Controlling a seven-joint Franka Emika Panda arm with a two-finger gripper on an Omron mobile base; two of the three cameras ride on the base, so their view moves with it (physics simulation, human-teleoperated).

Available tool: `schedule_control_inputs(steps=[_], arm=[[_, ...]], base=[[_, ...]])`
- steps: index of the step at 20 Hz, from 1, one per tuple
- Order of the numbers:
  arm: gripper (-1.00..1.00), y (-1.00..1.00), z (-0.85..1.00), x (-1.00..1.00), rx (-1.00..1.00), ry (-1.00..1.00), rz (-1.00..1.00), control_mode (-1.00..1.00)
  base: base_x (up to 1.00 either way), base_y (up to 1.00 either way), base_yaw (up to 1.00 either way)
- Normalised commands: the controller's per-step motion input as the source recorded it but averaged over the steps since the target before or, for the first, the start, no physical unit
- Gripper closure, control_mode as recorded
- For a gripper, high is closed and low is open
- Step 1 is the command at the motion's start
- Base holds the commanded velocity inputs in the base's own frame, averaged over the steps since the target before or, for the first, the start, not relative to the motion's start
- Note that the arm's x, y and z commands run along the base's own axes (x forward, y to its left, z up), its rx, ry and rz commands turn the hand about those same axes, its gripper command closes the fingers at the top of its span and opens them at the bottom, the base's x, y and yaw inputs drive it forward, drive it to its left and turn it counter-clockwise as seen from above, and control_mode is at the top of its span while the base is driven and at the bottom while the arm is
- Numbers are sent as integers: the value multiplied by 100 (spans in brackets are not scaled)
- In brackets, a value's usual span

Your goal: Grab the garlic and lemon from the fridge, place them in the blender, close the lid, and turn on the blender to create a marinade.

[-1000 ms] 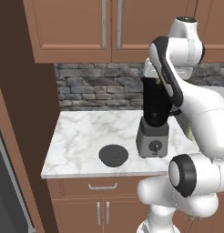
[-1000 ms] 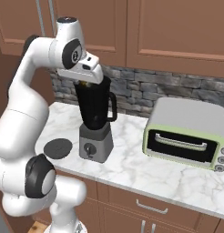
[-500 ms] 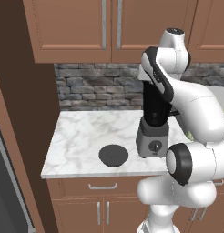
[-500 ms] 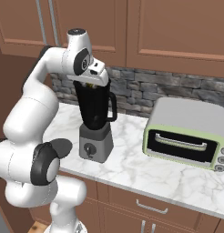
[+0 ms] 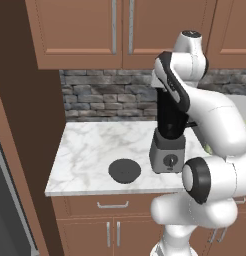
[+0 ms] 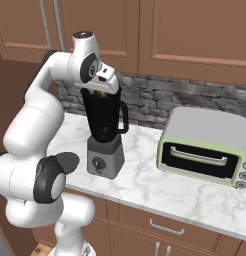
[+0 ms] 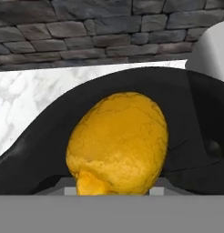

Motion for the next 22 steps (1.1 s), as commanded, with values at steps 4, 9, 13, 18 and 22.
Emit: schedule_control_inputs(steps=[4,9,13,18,22], arm=[[-100,0,58,-18,0,-13,0,-100],[-100,14,53,-87,-2,-15,0,-100],[-100,39,7,-100,-2,-16,0,-100],[-100,33,-23,-100,-1,-18,0,-100],[-100,-27,-50,-100,0,-14,-5,-100]], base=[[0,0,0],[0,0,0],[0,0,0],[0,0,0],[0,0,0]])
